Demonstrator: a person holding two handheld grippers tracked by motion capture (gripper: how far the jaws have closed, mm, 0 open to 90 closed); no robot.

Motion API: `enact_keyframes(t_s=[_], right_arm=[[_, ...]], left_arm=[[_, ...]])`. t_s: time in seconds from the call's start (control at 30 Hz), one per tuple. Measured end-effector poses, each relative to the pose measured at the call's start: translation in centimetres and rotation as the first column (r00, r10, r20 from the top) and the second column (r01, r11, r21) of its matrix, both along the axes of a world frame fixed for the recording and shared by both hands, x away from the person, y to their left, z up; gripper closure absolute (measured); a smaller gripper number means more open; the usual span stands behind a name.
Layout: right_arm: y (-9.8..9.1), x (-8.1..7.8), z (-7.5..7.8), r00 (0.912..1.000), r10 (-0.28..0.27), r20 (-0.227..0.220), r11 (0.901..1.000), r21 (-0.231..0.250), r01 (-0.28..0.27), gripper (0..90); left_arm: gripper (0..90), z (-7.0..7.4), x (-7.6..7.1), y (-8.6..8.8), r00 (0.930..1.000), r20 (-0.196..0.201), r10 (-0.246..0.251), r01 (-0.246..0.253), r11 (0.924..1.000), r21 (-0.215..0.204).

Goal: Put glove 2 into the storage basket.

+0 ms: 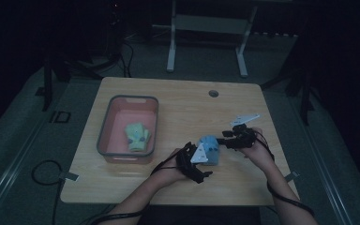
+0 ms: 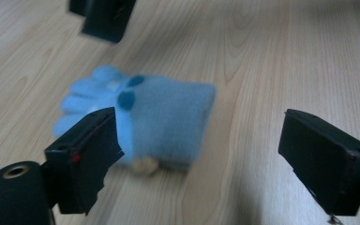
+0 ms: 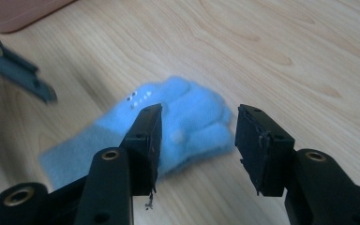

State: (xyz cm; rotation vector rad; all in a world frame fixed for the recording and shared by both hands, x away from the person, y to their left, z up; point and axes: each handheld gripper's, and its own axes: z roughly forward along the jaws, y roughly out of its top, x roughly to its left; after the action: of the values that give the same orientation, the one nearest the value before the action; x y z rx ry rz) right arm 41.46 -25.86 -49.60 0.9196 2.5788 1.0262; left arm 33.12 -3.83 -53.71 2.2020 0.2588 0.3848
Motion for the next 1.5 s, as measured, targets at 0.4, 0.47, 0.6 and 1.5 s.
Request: enact_keyframes(t_s=[0.4,0.47,0.6,1.5], right_arm=[[1.6,1.9,-2.4,0.998,-0.039,-0.051,0.9992,0.01,0.039,42.2],[1.6,2.2,-3.0,0.9978,-0.043,-0.051,0.9991,-0.007,0.043,42.0],[1.5,2.6,-4.1,0.9956,-0.055,-0.076,0.9983,-0.021,0.054,40.1],[2.4,2.0,-4.6,0.9874,-0.023,-0.156,0.999,0.033,0.029,79.6]], left_arm=[[31.0,-0.7,1.0,-2.1,0.993,0.089,-0.077,0.068,0.993,0.096],[33.7,-1.0,1.2,-2.2,0.9933,0.084,-0.079,0.07,0.9913,0.112],[38.8,-1.6,1.5,-2.4,0.9942,0.08,-0.072,0.059,0.9866,0.152],[75.7,-0.8,2.8,-2.3,0.9985,0.005,-0.055,0.053,0.9788,0.198]])
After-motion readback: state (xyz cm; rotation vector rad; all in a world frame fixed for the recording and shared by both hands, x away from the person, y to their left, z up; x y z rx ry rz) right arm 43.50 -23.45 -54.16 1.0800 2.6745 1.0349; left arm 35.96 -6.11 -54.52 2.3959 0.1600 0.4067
